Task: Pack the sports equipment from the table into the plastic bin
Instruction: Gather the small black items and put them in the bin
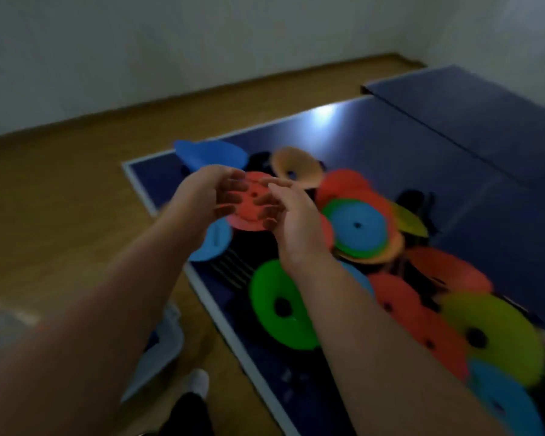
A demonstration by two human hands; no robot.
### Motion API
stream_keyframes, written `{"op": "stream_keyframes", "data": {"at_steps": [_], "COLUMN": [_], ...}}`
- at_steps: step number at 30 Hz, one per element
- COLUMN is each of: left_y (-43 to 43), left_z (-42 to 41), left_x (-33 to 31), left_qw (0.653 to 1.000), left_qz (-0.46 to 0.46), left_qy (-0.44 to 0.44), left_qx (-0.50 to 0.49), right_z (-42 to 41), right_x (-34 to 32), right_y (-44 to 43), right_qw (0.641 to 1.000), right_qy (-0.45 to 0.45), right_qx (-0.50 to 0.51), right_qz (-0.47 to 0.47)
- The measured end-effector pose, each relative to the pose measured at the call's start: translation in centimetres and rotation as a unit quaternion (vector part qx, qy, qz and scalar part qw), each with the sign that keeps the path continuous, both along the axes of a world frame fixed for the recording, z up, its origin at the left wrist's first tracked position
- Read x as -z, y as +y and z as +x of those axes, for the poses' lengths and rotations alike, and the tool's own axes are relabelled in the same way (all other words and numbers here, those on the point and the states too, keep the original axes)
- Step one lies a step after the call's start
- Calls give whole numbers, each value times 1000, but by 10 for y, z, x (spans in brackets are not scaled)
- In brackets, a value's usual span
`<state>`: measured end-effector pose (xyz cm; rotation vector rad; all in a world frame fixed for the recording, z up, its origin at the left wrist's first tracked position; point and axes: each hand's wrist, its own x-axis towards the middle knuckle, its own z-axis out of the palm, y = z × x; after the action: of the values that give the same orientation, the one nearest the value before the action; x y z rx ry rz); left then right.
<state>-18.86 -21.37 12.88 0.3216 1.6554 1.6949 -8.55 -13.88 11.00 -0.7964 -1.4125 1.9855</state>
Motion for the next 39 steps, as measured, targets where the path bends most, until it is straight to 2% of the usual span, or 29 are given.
{"op": "stream_keyframes", "data": {"at_steps": [5, 10, 13, 16, 21, 25, 29, 34, 37, 39], "left_y": [73, 112, 132, 150, 181, 195, 196, 194, 191, 187], "left_z": [115, 171, 186, 194, 200, 209, 204, 167, 143, 133], "left_x": [1, 11, 15, 21, 45, 67, 95, 134, 149, 156], "left_qw": [983, 955, 928, 915, 878, 866, 864, 874, 844, 827], "left_qz": [-5, -45, -81, -96, -126, -142, -162, -234, -303, -334], "left_qy": [20, 12, 15, 20, 30, 27, 114, 217, 284, 283], "left_qx": [184, 293, 363, 392, 461, 478, 462, 368, 339, 352], "right_z": [148, 241, 260, 259, 250, 251, 251, 225, 201, 190], "right_x": [-7, -9, -5, 7, 33, 54, 86, 110, 113, 112], "right_y": [42, 51, 50, 51, 57, 62, 64, 67, 67, 66], "right_qw": [989, 967, 954, 941, 919, 894, 869, 884, 892, 893], "right_qy": [-71, -122, -143, -148, -125, -124, -219, -252, -270, -294], "right_qx": [131, 223, 258, 295, 353, 408, 427, 353, 306, 284], "right_qz": [1, -28, -54, -71, -124, -134, -125, -176, -195, -185]}}
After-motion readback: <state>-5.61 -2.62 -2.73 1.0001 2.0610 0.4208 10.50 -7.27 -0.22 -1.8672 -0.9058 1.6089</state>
